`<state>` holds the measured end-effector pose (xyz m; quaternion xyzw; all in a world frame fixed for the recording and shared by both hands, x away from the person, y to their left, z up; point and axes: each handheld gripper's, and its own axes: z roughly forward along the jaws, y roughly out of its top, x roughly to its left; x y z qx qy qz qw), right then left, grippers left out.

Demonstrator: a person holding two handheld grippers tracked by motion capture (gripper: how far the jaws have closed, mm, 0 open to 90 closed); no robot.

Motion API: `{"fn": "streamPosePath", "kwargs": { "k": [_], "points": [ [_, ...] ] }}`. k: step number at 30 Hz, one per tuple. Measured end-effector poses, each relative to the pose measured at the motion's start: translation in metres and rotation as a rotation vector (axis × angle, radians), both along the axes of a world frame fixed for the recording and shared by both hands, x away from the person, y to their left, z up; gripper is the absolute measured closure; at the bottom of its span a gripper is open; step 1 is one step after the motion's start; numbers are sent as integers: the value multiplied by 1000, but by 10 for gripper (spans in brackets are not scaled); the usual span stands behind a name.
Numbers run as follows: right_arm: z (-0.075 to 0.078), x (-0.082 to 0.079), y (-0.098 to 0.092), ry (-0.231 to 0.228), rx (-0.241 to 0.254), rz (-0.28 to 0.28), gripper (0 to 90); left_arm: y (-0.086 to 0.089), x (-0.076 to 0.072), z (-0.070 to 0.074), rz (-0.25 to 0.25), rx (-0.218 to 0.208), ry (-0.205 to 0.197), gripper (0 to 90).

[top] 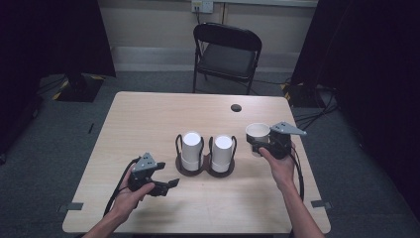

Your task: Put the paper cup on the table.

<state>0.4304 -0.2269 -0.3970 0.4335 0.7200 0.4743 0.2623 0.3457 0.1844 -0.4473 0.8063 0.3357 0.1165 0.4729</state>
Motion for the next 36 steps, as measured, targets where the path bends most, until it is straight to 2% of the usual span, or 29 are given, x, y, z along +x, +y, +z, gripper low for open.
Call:
{"fn": "streamPosePath", "kwargs": {
  "k": [6,9,24,31,34,36],
  "points": [
    [-6,15,-7,6,7,-41,239,1,0,0,2,2,-1,178],
    [-9,22,-8,14,-8,-62,239,1,1,0,3,3,1,180],
    [-31,50,-7,20,22,-97,231,1,1,-1,4,6,2,182],
    [-44,61,-7,46,26,-117,226,1,1,-1,1,1,4,183],
    [-48,64,-6,71,31,-118,222,2,2,-1,2,-27,18,183],
    [-50,66,-5,78,34,-111,221,3,2,0,9,-12,11,183]
  ]
}}
